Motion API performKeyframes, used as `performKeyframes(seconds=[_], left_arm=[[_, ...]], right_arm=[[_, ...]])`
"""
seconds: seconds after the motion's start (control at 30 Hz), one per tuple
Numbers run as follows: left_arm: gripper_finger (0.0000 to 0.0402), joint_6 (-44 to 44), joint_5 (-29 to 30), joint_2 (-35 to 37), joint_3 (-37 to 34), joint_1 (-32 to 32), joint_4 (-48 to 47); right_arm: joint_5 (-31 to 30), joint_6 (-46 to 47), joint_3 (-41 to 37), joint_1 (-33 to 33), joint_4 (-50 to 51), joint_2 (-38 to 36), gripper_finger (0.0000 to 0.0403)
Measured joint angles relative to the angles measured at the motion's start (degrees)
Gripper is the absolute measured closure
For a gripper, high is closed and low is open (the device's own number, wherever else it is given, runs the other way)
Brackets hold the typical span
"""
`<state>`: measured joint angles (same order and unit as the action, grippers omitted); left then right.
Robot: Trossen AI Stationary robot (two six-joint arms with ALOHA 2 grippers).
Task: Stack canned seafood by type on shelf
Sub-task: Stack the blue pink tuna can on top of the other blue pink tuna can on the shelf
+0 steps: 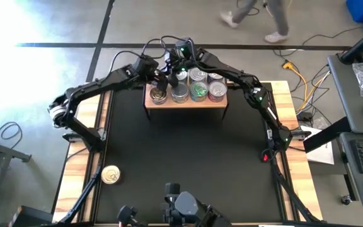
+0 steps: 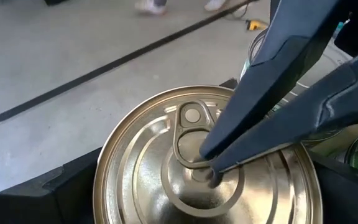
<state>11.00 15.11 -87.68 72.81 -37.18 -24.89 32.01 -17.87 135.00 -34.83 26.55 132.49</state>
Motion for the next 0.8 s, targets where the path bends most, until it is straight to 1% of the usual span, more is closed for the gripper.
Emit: performKeyframes(seconds=[0.17,0.37,0.53,0.67,0.8], left_arm=[[0.0002,-0.43,-0.14,3.56,-6.11,0.03,7.16],[0.0002,-3.24,-0.65,8.12,-14.13,0.06,16.45],[0.0002,-5.63,-0.72,9.75,-20.01,0.08,25.67],[0.0002,-5.55,-1.01,9.95,-22.61,0.06,30.21],[0.0002,-6.15,-1.11,10.42,-23.42,0.04,31.43]], right_arm=[[-0.33,-0.13,0.00,0.02,0.12,0.00,0.0390],[-0.33,0.28,0.00,0.09,0.62,0.04,0.0390],[-0.33,0.31,0.02,0.09,1.21,0.07,0.0390],[-1.92,1.31,0.00,0.20,1.44,0.07,0.0390],[-3.10,1.38,0.00,0.22,1.67,0.07,0.0390]])
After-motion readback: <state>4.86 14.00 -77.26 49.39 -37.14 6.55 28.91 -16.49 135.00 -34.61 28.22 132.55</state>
